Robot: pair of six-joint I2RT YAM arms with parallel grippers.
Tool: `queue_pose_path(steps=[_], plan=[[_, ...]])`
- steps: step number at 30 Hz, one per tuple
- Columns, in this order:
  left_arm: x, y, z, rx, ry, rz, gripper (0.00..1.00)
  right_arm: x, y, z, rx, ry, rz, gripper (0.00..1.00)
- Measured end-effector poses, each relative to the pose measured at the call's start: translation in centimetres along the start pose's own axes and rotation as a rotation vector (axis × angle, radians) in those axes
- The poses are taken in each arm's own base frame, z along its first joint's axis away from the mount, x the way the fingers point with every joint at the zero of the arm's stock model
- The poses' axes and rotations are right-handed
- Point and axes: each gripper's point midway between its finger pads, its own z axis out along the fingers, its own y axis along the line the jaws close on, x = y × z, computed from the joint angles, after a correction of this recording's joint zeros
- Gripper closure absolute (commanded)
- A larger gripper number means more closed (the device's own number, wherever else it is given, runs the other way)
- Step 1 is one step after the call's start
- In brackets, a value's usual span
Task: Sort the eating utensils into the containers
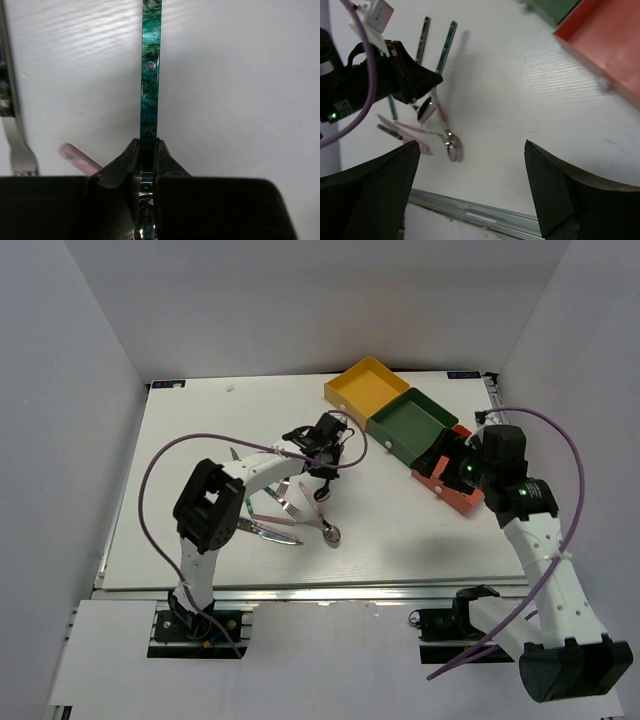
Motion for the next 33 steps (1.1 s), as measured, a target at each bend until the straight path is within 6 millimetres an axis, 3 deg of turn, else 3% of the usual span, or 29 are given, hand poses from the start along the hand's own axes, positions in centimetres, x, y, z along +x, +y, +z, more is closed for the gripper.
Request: queue_pose_path(steps=[6, 10, 13, 21, 24, 26, 27, 29, 30, 31, 33], plan=[[-2.8, -6.7, -8.3, 0.271, -0.136, -0.078, 1.0, 0.6, 3.2, 4.3, -0.137, 0.087, 0.081, 0.11], [-4.1, -8.9, -12.8, 0.436, -0.209, -0.163, 1.0, 0.9, 5.1, 6.9, -0.189, 0.134, 0.123, 0.12], [-4.2, -9.9, -14.2, 0.521, -0.226, -0.223, 1.0, 1.1, 6.0, 8.7, -0.197, 0.16, 0.15, 0.13], [-4.3, -11.7, -15.5, 0.649, -0.215, -0.316, 1.0, 1.6, 8.1, 11.5, -0.239, 0.183, 0.167, 0.21], [-4.6, -12.1, -15.9, 0.674, -0.217, -0.329, 1.0, 1.7, 8.7, 12.1, -0.257, 0.183, 0.163, 0.55], [-4.6, -12.3, -16.1, 0.685, -0.217, -0.336, 1.0, 1.7, 9.0, 12.3, -0.272, 0.18, 0.157, 0.89], [-4.7, -12.3, -16.1, 0.689, -0.216, -0.338, 0.99, 1.5, 9.2, 12.3, -0.279, 0.174, 0.158, 1.0], [-4.8, -12.4, -16.2, 0.692, -0.223, -0.338, 0.54, 1.0, 9.7, 12.2, -0.302, 0.16, 0.161, 1.0], [-4.8, -12.3, -16.2, 0.69, -0.225, -0.334, 0.22, 1.0, 9.9, 12.2, -0.308, 0.159, 0.153, 1.0], [-4.9, -12.3, -16.3, 0.691, -0.227, -0.332, 0.02, 0.8, 9.7, 12.2, -0.303, 0.154, 0.135, 1.0], [-4.8, -12.0, -16.3, 0.671, -0.22, -0.34, 0.02, -0.1, 9.2, 12.4, -0.279, 0.134, 0.086, 1.0]])
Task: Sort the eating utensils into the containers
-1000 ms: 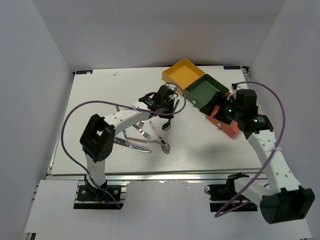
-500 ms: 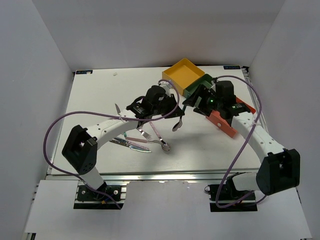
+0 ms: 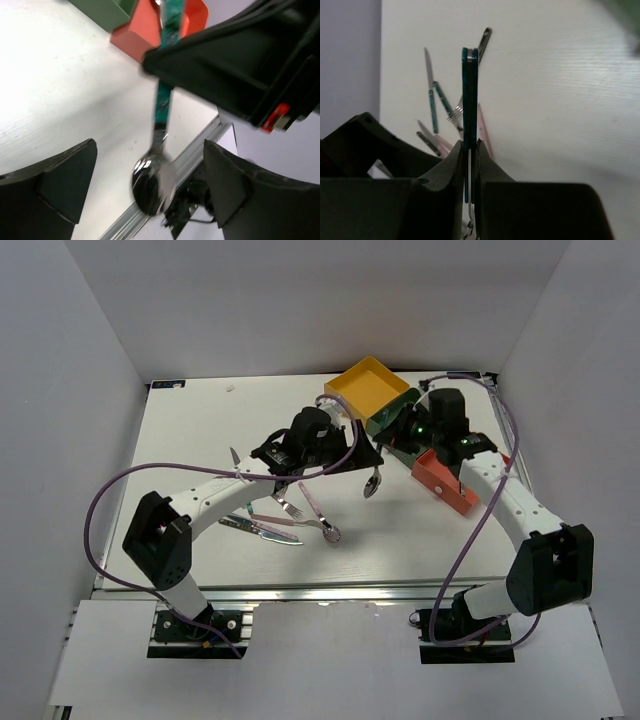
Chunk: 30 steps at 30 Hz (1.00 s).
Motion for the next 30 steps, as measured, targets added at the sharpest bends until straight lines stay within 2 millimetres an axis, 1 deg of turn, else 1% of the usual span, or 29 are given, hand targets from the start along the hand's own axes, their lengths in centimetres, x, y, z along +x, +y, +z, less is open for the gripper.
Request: queue_pose_path(steps=[1, 3, 6, 7, 9, 10, 12, 14, 16, 19, 20, 23, 27, 29, 30], plan=[[-0.2, 0.2, -0.2, -0.02, 0.0, 0.008, 0.02, -0.9, -0.5, -0.2, 0.026, -0.009, -0.037, 1.0], [-0.8, 0.6, -0.6, -0.084, -0.008, 0.03, 0.02, -3.5, -1.8, -0.8, 0.089, -0.049, -0.101, 1.0], [-2.4, 1.7, -2.2, -0.228, -0.044, 0.076, 0.02, -9.0, -5.8, -2.7, 0.275, -0.117, -0.215, 1.0], [-2.9, 2.3, -3.0, -0.277, -0.058, 0.092, 0.02, -10.7, -7.2, -3.3, 0.339, -0.135, -0.248, 1.0], [-3.3, 3.9, -5.4, -0.397, -0.072, 0.126, 0.02, -13.6, -10.4, -4.5, 0.492, -0.151, -0.303, 1.0], [-3.3, 4.8, -6.6, -0.453, -0.073, 0.139, 0.02, -14.5, -12.0, -4.8, 0.569, -0.144, -0.328, 1.0], [-3.0, 6.5, -9.0, -0.539, -0.07, 0.166, 0.02, -15.6, -14.7, -5.3, 0.717, -0.11, -0.365, 1.0], [-2.0, 8.4, -11.2, -0.615, -0.05, 0.186, 0.02, -15.8, -17.0, -5.1, 0.819, -0.071, -0.403, 1.0], [-0.8, 9.9, -13.0, -0.666, -0.024, 0.199, 0.02, -15.0, -19.4, -5.2, 0.912, -0.001, -0.433, 1.0], [0.8, 11.3, -14.5, -0.709, 0.017, 0.208, 0.02, -14.0, -21.9, -5.4, 1.001, 0.077, -0.463, 1.0], [1.3, 11.6, -14.8, -0.716, 0.026, 0.208, 0.02, -13.8, -22.5, -5.6, 1.023, 0.091, -0.471, 1.0], [1.9, 12.1, -15.3, -0.722, 0.035, 0.208, 0.02, -13.3, -23.5, -6.3, 1.071, 0.122, -0.49, 1.0], [2.1, 12.1, -15.4, -0.721, 0.043, 0.211, 0.02, -12.2, -25.1, -6.4, 1.107, 0.158, -0.507, 1.0], [2.1, 12.1, -15.4, -0.717, 0.047, 0.213, 0.02, -10.8, -26.0, -6.5, 1.115, 0.199, -0.506, 0.94], [2.2, 12.1, -15.4, -0.716, 0.048, 0.213, 0.02, -10.3, -26.3, -6.5, 1.118, 0.216, -0.505, 0.84]])
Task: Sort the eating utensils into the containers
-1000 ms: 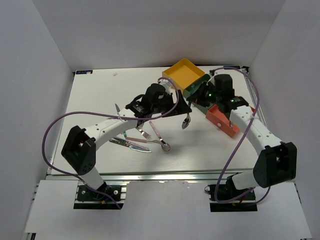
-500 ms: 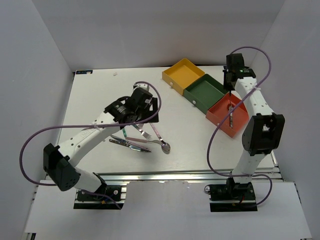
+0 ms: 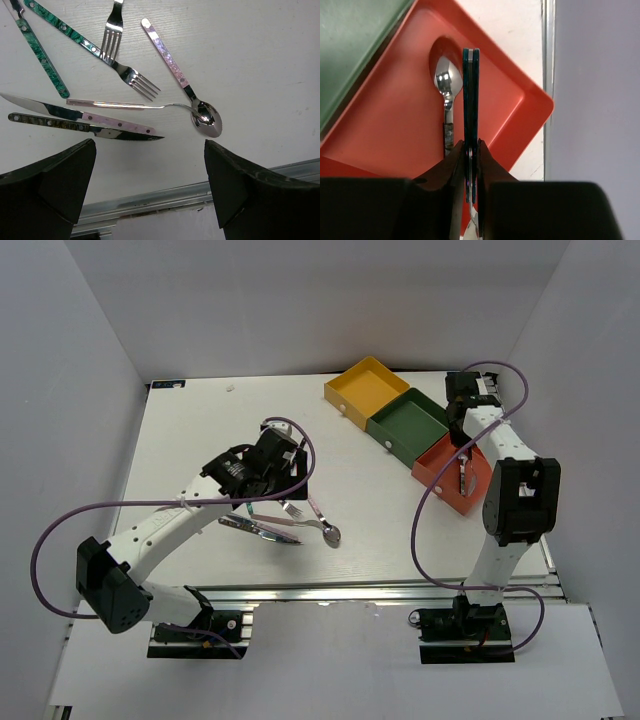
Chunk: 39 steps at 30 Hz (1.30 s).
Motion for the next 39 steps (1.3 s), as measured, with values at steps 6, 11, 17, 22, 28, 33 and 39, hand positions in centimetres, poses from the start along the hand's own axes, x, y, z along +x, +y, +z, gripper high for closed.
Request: queue_pose_path(steps=[6, 11, 17, 22, 28, 33, 39], plan=[[0.1, 0.0, 0.1, 0.002, 0.008, 0.01, 0.02, 0.5, 0.1, 0.4, -0.008, 0.008, -0.005, 0.56], [0.3, -0.1, 0.3, 0.002, 0.015, 0.013, 0.02, -0.7, 0.3, -0.2, -0.034, -0.017, 0.016, 0.27], [-0.6, 0.2, 0.0, -0.033, 0.001, 0.005, 0.02, -3.5, 3.1, -3.2, -0.114, -0.111, 0.028, 0.26], [-4.1, 2.4, -2.2, -0.18, -0.119, -0.093, 0.02, -3.4, 15.7, -11.5, -0.383, -0.245, -0.081, 0.27], [-7.2, 6.3, -5.6, -0.357, -0.291, -0.227, 0.02, 3.7, 29.6, -19.5, -0.69, -0.233, -0.216, 0.31], [-7.8, 7.5, -8.3, -0.339, -0.375, -0.282, 0.02, 7.7, 35.5, -18.6, -0.727, -0.127, -0.258, 0.37], [-7.3, 8.3, -9.7, -0.313, -0.409, -0.313, 0.02, 10.2, 39.5, -16.5, -0.72, -0.045, -0.283, 0.5]])
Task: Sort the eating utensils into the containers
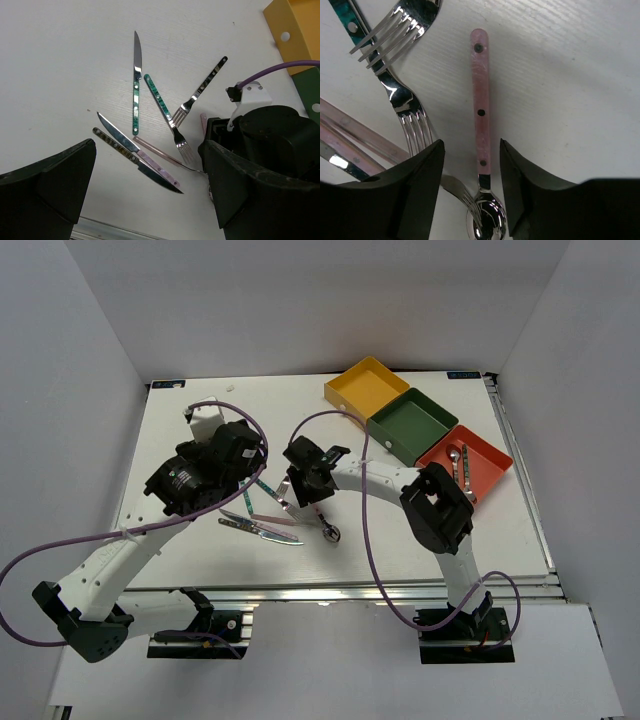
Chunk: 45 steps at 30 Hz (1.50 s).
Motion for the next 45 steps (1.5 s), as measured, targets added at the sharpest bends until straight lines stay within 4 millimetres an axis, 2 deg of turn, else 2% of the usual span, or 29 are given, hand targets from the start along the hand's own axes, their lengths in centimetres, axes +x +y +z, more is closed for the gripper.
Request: queue_pose_path(steps=[2, 5, 6, 7, 11, 12, 14, 18, 20, 22, 24, 27, 30, 32, 35, 37, 40, 45], plan=[[0.4, 0.1, 0.2, -0.006, 0.007, 0.008, 0.02, 0.5, 0.3, 0.7, 0.004, 0.016, -0.002, 0.52], [1.2, 0.4, 0.5, -0.017, 0.023, 0.026, 0.02, 1.1, 0.3, 1.4, 0.022, 0.037, -0.01, 0.64], [1.4, 0.5, 0.6, -0.02, 0.028, 0.031, 0.02, 1.3, 0.2, 1.6, 0.032, 0.042, -0.011, 0.73], [1.6, 0.5, 0.7, -0.022, 0.031, 0.033, 0.02, 1.5, 0.1, 1.7, 0.041, 0.048, -0.011, 0.76], [1.8, 0.6, 0.7, -0.023, 0.033, 0.036, 0.02, 1.6, -0.6, 1.9, 0.079, 0.042, -0.015, 0.87], [1.9, 0.7, 0.8, -0.024, 0.034, 0.038, 0.02, 1.5, -0.7, 1.9, 0.086, 0.039, -0.017, 0.87], [2.2, 0.9, 0.8, -0.026, 0.038, 0.044, 0.02, 1.4, -1.1, 1.9, 0.102, 0.032, -0.029, 1.0], [2.6, 1.0, 0.9, -0.027, 0.048, 0.056, 0.02, 0.9, -2.2, 1.4, 0.126, 0.024, -0.055, 1.0], [2.5, 0.9, 0.9, -0.023, 0.045, 0.058, 0.02, 0.0, -3.7, 0.4, 0.144, 0.01, -0.055, 1.0], [2.4, 0.9, 0.9, -0.019, 0.041, 0.059, 0.02, -1.6, -6.3, -1.7, 0.167, -0.027, -0.039, 1.0], [2.1, 0.8, 0.8, -0.009, 0.032, 0.054, 0.02, -3.9, -10.2, -4.6, 0.202, -0.089, 0.006, 1.0], [2.2, 1.0, 0.6, 0.0, 0.027, 0.054, 0.02, -6.9, -18.1, -10.0, 0.311, -0.211, 0.09, 1.0], [2.4, 1.1, 0.7, 0.007, 0.03, 0.062, 0.02, -6.9, -26.3, -14.7, 0.465, -0.275, 0.184, 1.0], [2.5, 0.9, 0.7, 0.017, 0.032, 0.068, 0.02, -6.1, -30.5, -16.6, 0.542, -0.286, 0.234, 1.0], [2.7, 0.4, 0.8, 0.041, 0.041, 0.08, 0.02, -4.6, -35.3, -17.8, 0.629, -0.265, 0.287, 1.0], [2.9, -0.1, 0.7, 0.064, 0.056, 0.09, 0.02, -3.5, -37.7, -17.7, 0.667, -0.231, 0.311, 1.0], [3.6, -1.0, 0.8, 0.102, 0.091, 0.113, 0.02, -2.2, -40.2, -16.1, 0.69, -0.173, 0.339, 1.0], [5.1, -2.1, 1.4, 0.134, 0.15, 0.16, 0.02, -0.4, -42.5, -15.0, 0.704, -0.11, 0.354, 1.0]])
